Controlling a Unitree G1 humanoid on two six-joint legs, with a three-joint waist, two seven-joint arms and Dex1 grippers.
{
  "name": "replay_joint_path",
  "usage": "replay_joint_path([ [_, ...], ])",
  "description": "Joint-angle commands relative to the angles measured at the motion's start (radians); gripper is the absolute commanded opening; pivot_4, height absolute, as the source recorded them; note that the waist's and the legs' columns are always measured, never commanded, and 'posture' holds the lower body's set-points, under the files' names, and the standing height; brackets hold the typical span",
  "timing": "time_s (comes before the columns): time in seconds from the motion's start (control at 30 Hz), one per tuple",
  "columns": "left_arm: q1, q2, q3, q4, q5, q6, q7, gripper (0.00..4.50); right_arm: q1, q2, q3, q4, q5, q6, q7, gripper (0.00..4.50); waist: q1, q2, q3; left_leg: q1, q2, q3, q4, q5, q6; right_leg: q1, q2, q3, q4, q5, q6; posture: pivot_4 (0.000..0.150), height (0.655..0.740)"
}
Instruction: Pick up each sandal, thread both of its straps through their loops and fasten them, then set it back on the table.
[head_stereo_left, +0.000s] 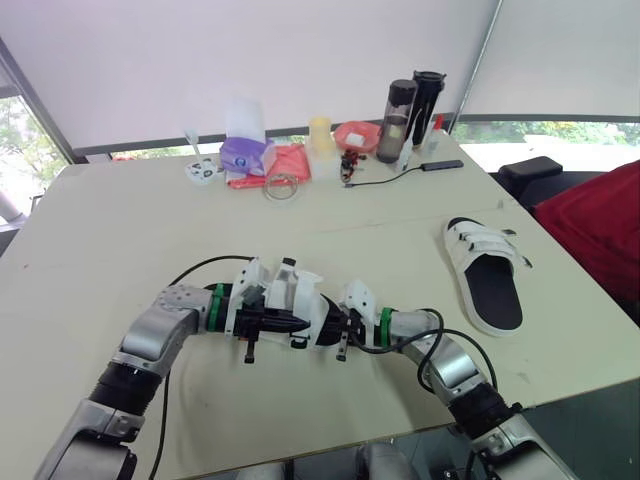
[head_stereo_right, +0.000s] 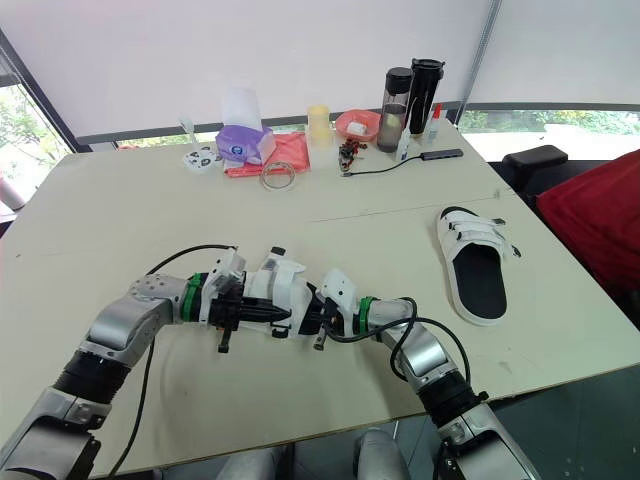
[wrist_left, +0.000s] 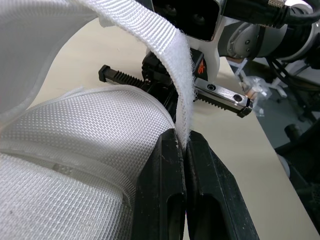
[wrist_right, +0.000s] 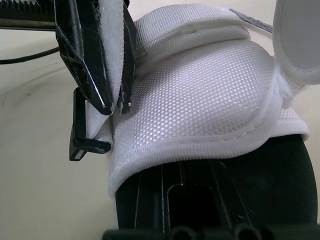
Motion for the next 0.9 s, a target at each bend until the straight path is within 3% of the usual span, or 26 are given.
replay_joint_path([
  [0.03,0.044,0.06,-0.065,-0.029,0.04,0.015,-0.068,0.06,0.042,-0.019,0.028,0.147,-0.088,0.079,-0.041,0.0,-0.003,0.0,0.0,0.0,0.0,0.0,0.0,0.0,0.0,0.0,0.0,0.0,0.0,0.0,0.0,0.15,0.74],
  [0.2,0.05,0.096,-0.081,-0.029,0.046,0.011,-0.112,0.06,0.048,-0.023,0.023,0.14,-0.086,0.082,-0.046,0.0,-0.005,0.002,-0.001,0.0,0.001,0.0,-0.001,0.0,0.0,-0.001,0.0,0.0,0.0,0.0,0.0,0.15,0.74],
  [0.37,0.023,0.057,-0.053,0.005,0.031,0.018,-0.069,0.06,0.052,-0.027,0.021,0.14,-0.087,0.081,-0.047,0.0,-0.003,0.002,-0.001,0.0,0.001,0.0,-0.003,0.0,0.0,-0.002,0.0,0.0,0.0,0.0,0.0,0.15,0.74],
  [0.47,0.011,0.041,-0.035,0.013,0.02,0.033,-0.05,0.9,0.047,-0.026,0.018,0.147,-0.087,0.08,-0.045,0.0,-0.001,0.002,-0.001,0.0,0.001,0.0,-0.002,0.0,0.0,-0.002,0.0,0.0,0.0,0.0,0.0,0.15,0.74],
  [0.7,0.052,0.075,0.06,-0.077,-0.087,0.165,-0.026,4.4,0.016,-0.017,0.02,0.194,-0.094,0.062,-0.042,0.0,-0.008,0.002,-0.001,0.0,0.001,0.0,-0.002,0.0,0.0,-0.002,0.0,0.0,0.0,0.0,0.0,0.15,0.74],
  [0.9,0.205,0.111,0.159,-0.242,-0.163,0.23,0.066,4.46,-0.006,-0.008,0.025,0.228,-0.094,0.047,-0.04,0.0,-0.026,0.002,0.0,0.0,0.001,-0.001,-0.002,0.0,0.0,-0.004,0.0,0.0,0.0,0.0,0.0,0.15,0.74],
])
